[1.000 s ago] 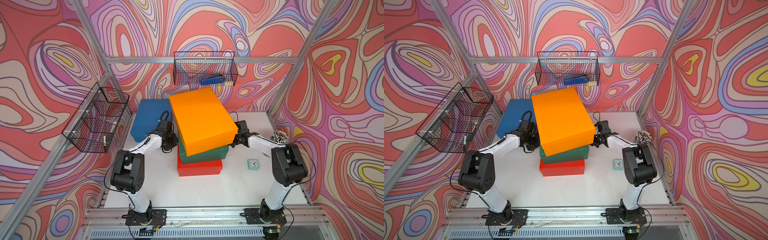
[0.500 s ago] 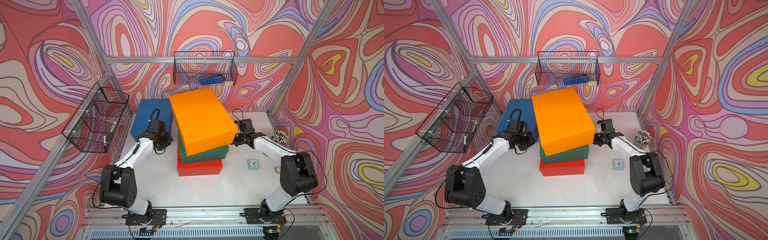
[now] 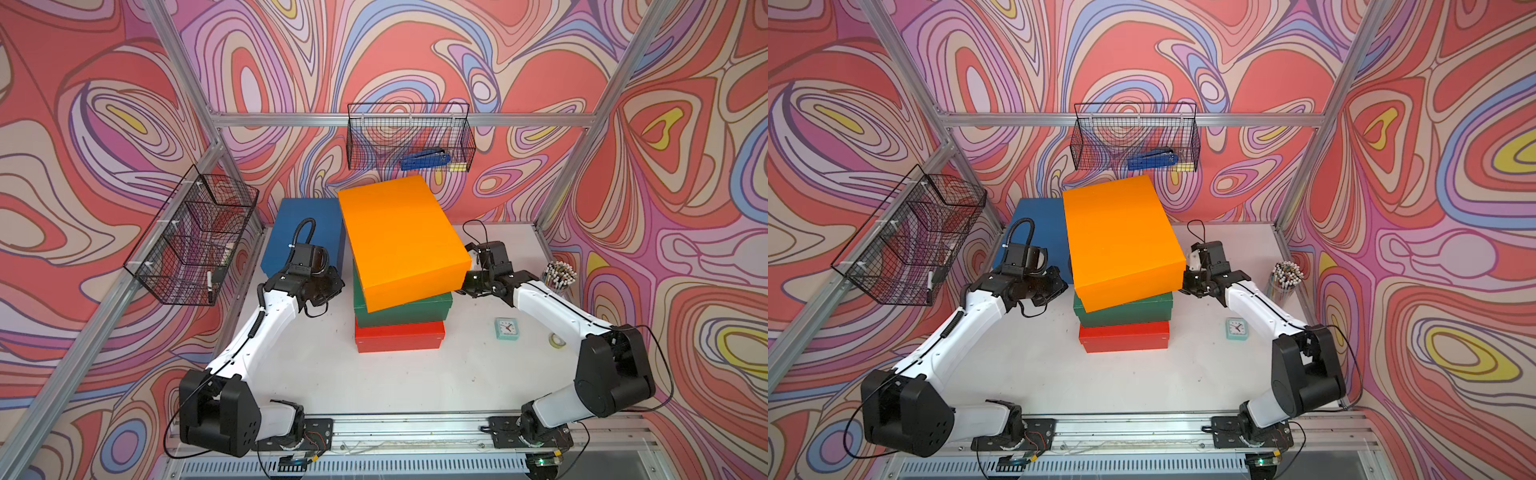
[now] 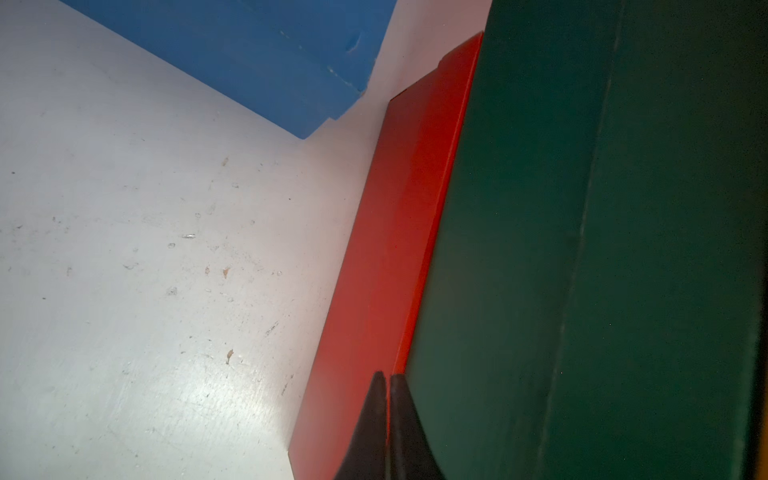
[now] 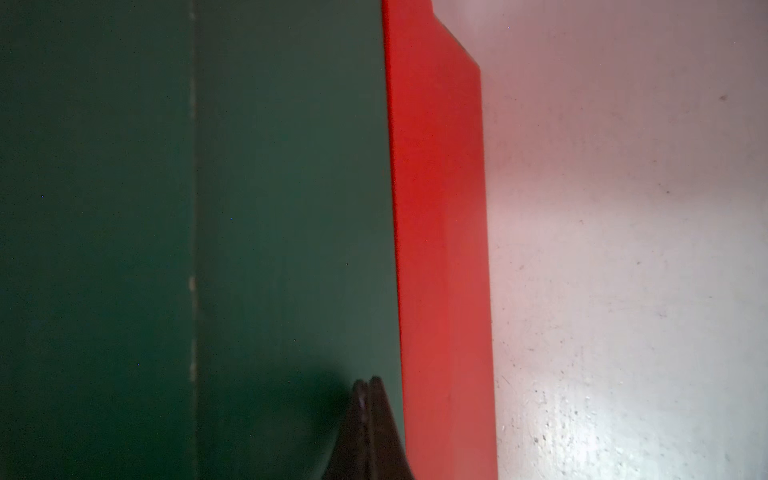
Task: Stack the shoeboxes
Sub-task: Adjust the shoeboxes in the shoebox.
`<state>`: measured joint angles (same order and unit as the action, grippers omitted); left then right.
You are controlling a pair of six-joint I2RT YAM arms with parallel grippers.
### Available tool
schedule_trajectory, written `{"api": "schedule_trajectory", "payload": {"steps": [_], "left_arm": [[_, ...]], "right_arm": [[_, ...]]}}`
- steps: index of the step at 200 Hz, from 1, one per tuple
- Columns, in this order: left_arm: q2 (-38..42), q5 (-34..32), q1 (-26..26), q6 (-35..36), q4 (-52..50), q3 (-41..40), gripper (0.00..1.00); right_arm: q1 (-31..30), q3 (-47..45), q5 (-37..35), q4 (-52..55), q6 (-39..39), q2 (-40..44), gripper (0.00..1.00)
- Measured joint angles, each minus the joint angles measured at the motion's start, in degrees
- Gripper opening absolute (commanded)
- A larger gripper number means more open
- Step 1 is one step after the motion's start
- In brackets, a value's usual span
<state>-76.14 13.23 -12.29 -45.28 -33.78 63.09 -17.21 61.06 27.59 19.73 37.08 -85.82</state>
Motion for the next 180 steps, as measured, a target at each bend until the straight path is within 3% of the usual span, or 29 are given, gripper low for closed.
{"api": "schedule_trajectory", "payload": {"steps": [92, 180], "left_arm": [[1.9, 0.0, -1.3, -1.0, -0.7, -1.9, 0.08], [4.1, -2.6, -7.0, -3.9, -0.9, -2.6, 0.08]], "right_arm": [[-3.1, -4.1, -1.7, 1.6, 1.7, 6.5, 0.00], [-3.0, -4.9, -1.9, 2.8, 3.3, 10.7, 0.00]]}}
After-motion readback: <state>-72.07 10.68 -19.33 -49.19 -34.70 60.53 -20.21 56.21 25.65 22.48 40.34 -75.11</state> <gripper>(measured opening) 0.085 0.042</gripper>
